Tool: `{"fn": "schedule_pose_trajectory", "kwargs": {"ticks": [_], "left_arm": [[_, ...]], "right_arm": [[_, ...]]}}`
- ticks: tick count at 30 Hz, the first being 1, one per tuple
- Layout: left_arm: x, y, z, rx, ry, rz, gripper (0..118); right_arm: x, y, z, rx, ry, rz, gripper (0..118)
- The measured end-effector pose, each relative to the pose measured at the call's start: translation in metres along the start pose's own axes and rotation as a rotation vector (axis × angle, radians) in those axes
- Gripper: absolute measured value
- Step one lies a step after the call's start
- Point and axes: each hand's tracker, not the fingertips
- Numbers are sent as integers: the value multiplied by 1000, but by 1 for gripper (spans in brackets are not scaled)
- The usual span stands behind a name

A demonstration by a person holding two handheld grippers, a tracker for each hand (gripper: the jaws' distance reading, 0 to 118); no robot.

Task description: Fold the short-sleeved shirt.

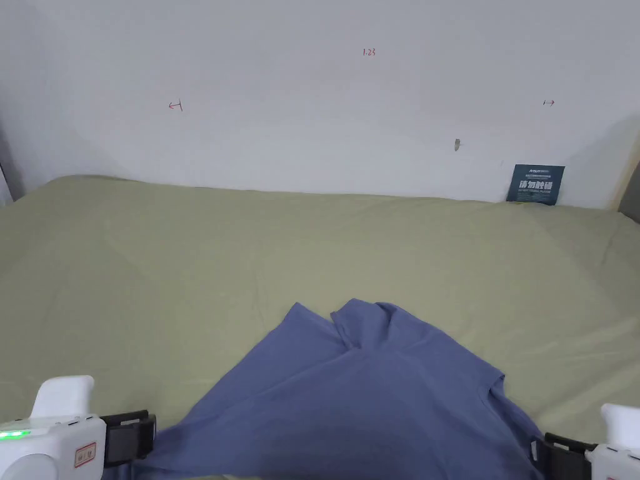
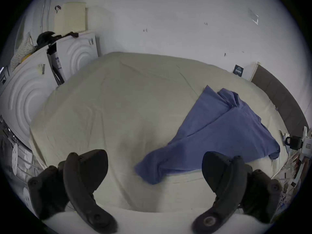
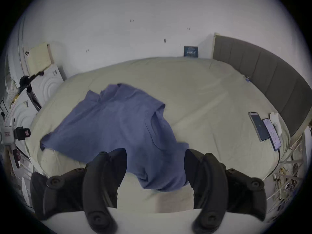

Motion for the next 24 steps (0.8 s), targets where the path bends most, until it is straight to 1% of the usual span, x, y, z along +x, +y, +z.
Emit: {"fn": "schedule_pose_trajectory", "kwargs": {"ticks": [2,4,5,6,7,8,9,10,11,12,14,17,21,24], "left_arm": [[3,-2,13,33,-19,7,114],[4,10,26,80,-27,31,113],[5,10,33,104,-43,33,109],[7,9,41,118,-48,34,95],[7,10,45,142,-53,39,57],[8,9,49,184,-59,22,16],[11,7,53,184,-41,6,0],[11,5,53,182,-40,7,0],[11,2,56,195,-47,18,0],[10,1,56,191,-63,22,0],[8,-2,54,168,-65,16,0],[8,-8,51,146,-18,-29,0],[-17,-14,24,36,-40,44,0],[-27,-14,4,-47,-75,45,0]], "right_arm": [[-3,5,13,29,22,-39,76],[-14,7,28,84,38,-30,74],[-19,9,35,115,31,-32,72],[-25,9,43,144,67,-25,70],[-32,9,52,148,107,-9,38],[-40,8,59,165,92,-1,1],[-47,6,66,215,97,21,0],[-57,5,70,282,109,67,0],[-60,5,74,261,83,37,0],[-65,6,76,250,125,43,0],[-74,-1,79,258,131,34,0],[-89,-9,78,257,130,67,0],[-104,-19,75,237,151,84,0],[-114,-26,70,206,175,84,0]]}}
